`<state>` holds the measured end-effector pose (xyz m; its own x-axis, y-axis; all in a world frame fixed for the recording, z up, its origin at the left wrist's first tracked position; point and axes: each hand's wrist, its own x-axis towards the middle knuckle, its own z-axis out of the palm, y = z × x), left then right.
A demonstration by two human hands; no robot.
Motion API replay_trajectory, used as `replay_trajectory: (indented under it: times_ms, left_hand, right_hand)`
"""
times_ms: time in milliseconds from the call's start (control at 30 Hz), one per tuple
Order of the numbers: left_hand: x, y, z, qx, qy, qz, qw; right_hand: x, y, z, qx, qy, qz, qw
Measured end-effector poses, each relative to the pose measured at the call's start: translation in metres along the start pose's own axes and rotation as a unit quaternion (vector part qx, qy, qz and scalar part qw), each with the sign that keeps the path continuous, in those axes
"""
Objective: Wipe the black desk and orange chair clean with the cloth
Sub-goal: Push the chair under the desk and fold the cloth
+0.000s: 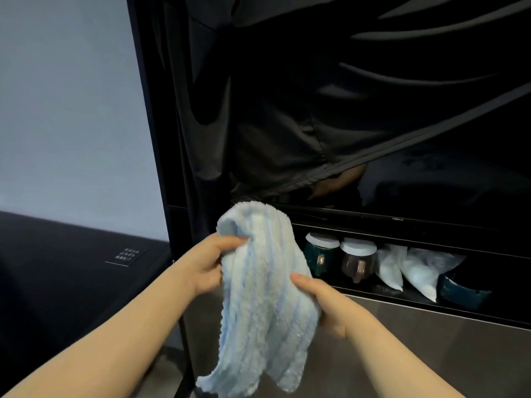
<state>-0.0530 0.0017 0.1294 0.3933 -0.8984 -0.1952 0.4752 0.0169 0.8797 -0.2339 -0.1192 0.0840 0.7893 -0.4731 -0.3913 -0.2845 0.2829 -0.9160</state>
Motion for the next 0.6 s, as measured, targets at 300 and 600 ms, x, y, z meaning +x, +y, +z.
replay_trajectory:
  times_ms: [300,600]
  left_hand:
    - [-0.002,-0.049,-0.024,0.026,0.029,-0.204,0.978]
    - [-0.002,-0.059,-0.038,0.622,0.04,-0.062,0.78]
  right_hand:
    - [0.01,0.006,-0.005,0.087,0.058,0.018,0.994]
    - [0.018,0.027,0.009,-0.356,0.1,-0.053,0.928]
